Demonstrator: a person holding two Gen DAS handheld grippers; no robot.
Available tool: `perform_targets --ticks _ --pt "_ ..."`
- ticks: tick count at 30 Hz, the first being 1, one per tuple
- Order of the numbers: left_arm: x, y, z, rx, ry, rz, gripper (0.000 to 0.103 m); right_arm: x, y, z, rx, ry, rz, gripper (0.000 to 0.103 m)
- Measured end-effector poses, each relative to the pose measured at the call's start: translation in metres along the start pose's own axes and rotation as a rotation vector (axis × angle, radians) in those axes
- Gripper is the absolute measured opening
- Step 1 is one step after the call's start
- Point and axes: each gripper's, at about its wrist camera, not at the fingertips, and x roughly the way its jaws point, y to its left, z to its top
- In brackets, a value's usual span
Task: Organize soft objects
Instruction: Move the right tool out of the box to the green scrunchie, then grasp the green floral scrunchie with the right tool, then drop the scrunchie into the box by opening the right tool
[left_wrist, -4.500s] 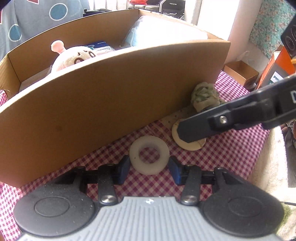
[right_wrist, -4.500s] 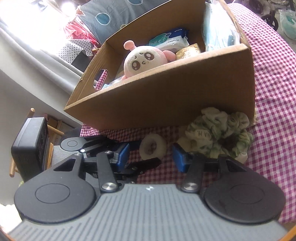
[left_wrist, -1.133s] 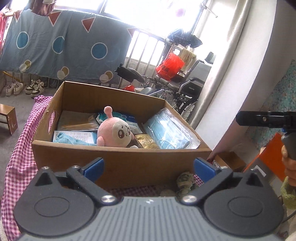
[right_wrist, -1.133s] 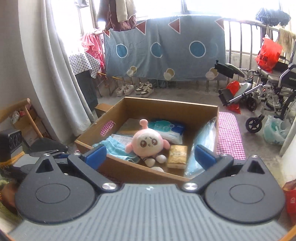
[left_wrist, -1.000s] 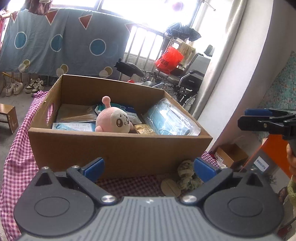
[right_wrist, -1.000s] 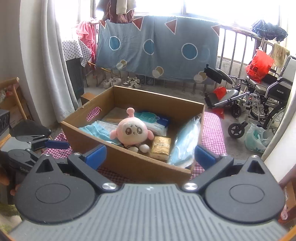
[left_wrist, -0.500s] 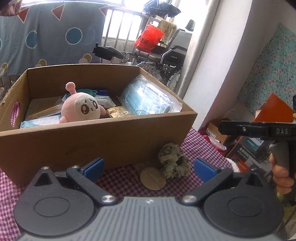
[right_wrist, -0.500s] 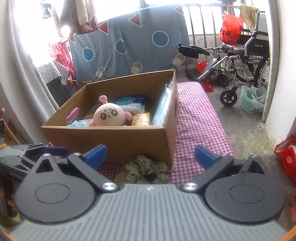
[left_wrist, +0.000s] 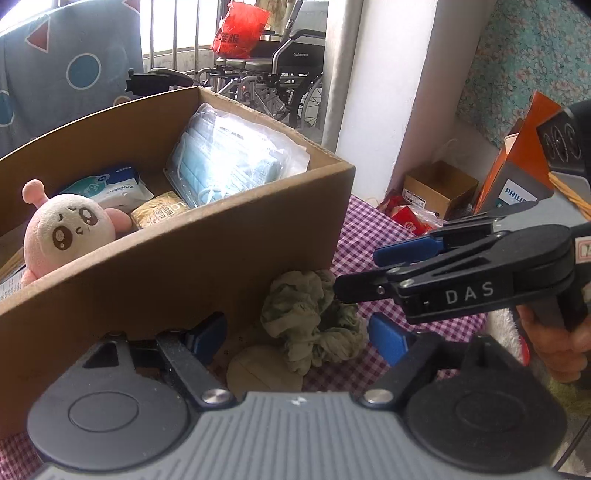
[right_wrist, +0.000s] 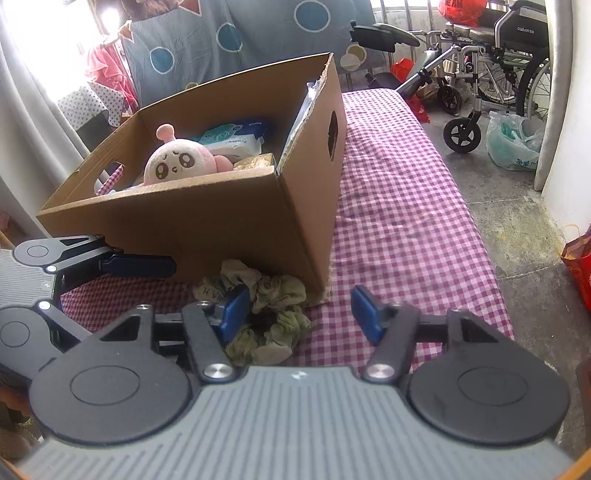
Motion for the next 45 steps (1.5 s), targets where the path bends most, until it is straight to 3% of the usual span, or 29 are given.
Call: perform_targets --ticks 5,8,10,14,18,24,28,32,36,45 --pt "0.015 -0.001 0.003 0.004 0.051 -0.018 0.047 0.023 -0.007 0.003 0.008 0.055 0.043 0.047" --pt "0.021 -0.001 0.004 0.003 0.074 -0.016 0.031 0.032 -0.01 0.001 0.012 0.083 0.057 0.036" --pt "0.02 -0.003 0.003 0.008 0.072 -0.015 0.026 0.036 -0.01 -0.001 0.025 0.1 0.065 0.024" --pt "0.016 -0.002 0.003 0.001 0.059 -0.032 0.019 0.034 -0.009 -0.004 0.043 0.093 0.087 0.014" --pt "0.004 -0.005 0.002 -0.001 0.024 -0.049 0.018 0.014 -0.002 -0.003 0.057 0.059 0.099 0.01" --pt "-0.045 -0.011 0.01 0.018 -0.068 -0.087 0.018 -0.051 0.03 0.008 0.001 -0.057 0.102 0.01" --pt "-0.085 -0.008 0.028 0.03 -0.169 -0.079 0.018 -0.086 0.055 0.035 -0.084 -0.158 0.114 0.01" --pt "-0.113 0.009 0.049 0.016 -0.266 -0.077 0.018 -0.095 0.078 0.073 -0.208 -0.214 0.096 0.01" --pt "-0.108 0.037 0.071 -0.046 -0.278 -0.064 0.018 -0.078 0.09 0.114 -0.305 -0.184 0.081 0.01" --pt "-0.036 0.092 0.093 -0.24 -0.13 -0.125 0.018 0.004 0.112 0.166 -0.533 0.035 -0.049 0.01"
